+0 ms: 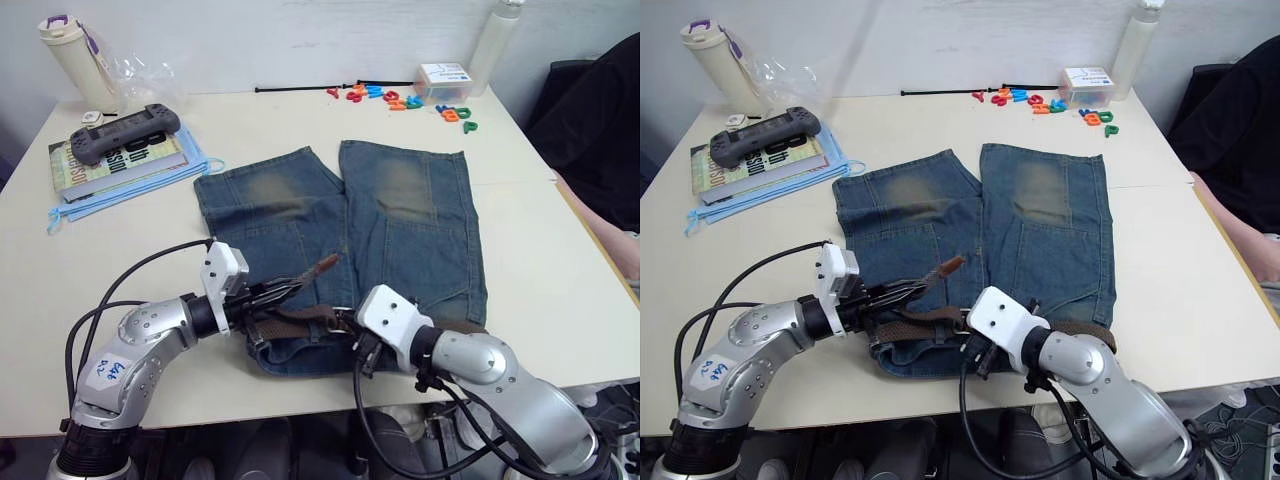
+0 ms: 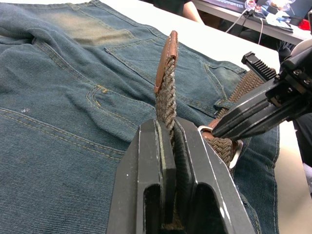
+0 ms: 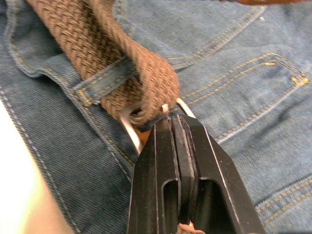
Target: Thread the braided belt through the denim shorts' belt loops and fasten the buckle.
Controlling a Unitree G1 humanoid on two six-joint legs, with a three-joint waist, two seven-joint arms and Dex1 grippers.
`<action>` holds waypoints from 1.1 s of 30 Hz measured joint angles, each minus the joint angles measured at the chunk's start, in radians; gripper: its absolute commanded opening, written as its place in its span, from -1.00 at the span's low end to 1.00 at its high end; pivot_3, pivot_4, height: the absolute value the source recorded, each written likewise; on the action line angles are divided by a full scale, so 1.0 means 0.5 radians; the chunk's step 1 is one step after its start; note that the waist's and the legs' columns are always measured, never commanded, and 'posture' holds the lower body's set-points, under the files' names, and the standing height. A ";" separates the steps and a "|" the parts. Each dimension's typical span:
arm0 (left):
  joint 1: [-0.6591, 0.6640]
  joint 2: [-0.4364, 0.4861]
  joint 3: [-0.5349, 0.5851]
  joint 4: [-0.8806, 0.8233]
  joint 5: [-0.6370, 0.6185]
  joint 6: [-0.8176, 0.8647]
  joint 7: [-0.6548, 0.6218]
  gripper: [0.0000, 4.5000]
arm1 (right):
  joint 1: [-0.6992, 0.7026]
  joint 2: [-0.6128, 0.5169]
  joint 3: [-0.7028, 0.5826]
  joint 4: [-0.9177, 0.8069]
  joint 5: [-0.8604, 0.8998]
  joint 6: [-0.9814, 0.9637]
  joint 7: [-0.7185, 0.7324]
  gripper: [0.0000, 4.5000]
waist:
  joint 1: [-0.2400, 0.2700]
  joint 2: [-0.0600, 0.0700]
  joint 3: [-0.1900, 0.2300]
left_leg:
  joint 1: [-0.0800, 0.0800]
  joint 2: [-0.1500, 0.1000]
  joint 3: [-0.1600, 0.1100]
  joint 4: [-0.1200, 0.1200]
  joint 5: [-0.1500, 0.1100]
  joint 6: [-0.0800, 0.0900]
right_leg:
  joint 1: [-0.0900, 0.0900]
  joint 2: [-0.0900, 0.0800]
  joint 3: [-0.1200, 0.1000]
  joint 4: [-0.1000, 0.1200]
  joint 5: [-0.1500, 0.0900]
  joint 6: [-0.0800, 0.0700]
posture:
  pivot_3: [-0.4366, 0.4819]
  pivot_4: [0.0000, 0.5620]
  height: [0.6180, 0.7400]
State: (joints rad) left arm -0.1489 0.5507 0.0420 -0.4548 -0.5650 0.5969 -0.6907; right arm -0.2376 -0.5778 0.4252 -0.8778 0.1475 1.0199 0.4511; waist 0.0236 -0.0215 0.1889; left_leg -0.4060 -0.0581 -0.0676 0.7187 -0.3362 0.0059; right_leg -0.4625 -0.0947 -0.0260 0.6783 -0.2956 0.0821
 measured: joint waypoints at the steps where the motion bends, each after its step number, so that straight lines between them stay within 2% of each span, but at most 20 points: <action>1: 0.000 0.000 -0.002 0.000 0.001 0.000 0.000 -1.00 | -0.003 0.000 0.002 0.000 0.000 0.000 0.002 -0.98 | 0.000 0.000 0.000 | 0.000 0.000 0.000 0.000 0.000 0.000 | 0.000 0.000 0.000 0.000 0.000 0.000 | -0.05 -0.47 -0.32; 9: -0.002 -0.005 -0.009 0.000 0.025 -0.022 0.000 -1.00 | -0.101 -0.064 0.070 0.006 -0.001 0.001 0.055 -0.98 | -0.001 0.000 0.000 | 0.000 0.000 0.000 0.000 0.000 0.000 | 0.000 0.000 0.000 0.000 0.000 0.000 | -0.05 -0.47 -0.32; 26: -0.135 -0.006 -0.055 0.003 0.048 -0.142 -0.069 -1.00 | -0.122 -0.123 0.099 0.023 -0.017 0.065 0.045 -0.98 | 0.001 0.000 0.000 | 0.000 0.000 0.000 0.000 0.000 0.000 | 0.000 0.000 0.000 0.000 0.000 0.000 | -0.05 -0.47 -0.32; 33: -0.171 -0.061 -0.103 0.004 0.053 -0.153 -0.059 -1.00 | -0.238 -0.064 0.272 0.085 -0.098 0.119 -0.017 -0.98 | -0.004 0.000 0.000 | 0.000 0.000 0.000 0.000 0.001 -0.001 | 0.000 0.000 0.000 0.000 0.000 0.000 | -0.05 -0.47 -0.32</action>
State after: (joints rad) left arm -0.2342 0.5204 -0.0096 -0.4528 -0.5386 0.5206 -0.7203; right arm -0.3565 -0.6100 0.5611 -0.8355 0.0987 1.0794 0.4424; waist 0.0216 -0.0215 0.1889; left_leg -0.4059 -0.0581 -0.0676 0.7189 -0.3359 0.0053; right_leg -0.4624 -0.0946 -0.0261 0.6785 -0.2956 0.0821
